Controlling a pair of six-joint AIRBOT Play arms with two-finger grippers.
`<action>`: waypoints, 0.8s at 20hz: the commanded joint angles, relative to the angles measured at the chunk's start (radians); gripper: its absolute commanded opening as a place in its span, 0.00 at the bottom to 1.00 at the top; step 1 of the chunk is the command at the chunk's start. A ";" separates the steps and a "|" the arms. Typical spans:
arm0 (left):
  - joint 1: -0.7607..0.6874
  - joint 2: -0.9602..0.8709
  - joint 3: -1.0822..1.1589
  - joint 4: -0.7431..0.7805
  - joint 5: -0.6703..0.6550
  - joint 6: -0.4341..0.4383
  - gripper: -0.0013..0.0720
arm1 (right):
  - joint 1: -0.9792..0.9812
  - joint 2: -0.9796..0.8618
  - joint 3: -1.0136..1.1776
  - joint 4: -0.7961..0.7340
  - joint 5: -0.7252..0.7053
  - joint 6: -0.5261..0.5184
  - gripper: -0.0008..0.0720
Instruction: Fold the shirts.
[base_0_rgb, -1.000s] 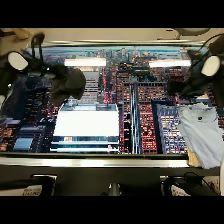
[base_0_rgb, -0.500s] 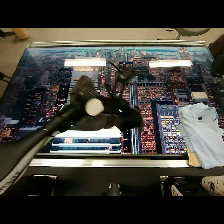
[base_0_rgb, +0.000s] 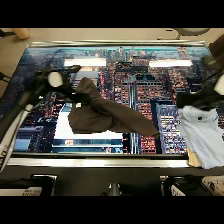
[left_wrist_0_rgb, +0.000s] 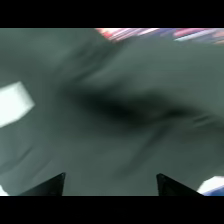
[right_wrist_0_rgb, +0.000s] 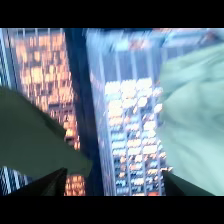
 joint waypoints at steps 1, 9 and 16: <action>0.217 0.042 -0.228 -0.113 -0.079 0.068 1.00 | -0.001 -0.113 -0.146 0.084 -0.012 -0.052 0.94; 0.205 0.046 -0.460 -0.179 0.115 0.071 1.00 | 0.000 -0.297 -0.205 0.252 -0.050 -0.144 0.99; 0.147 0.048 -0.459 -0.219 0.227 0.050 0.05 | 0.000 -0.446 -0.205 0.374 -0.083 -0.209 0.98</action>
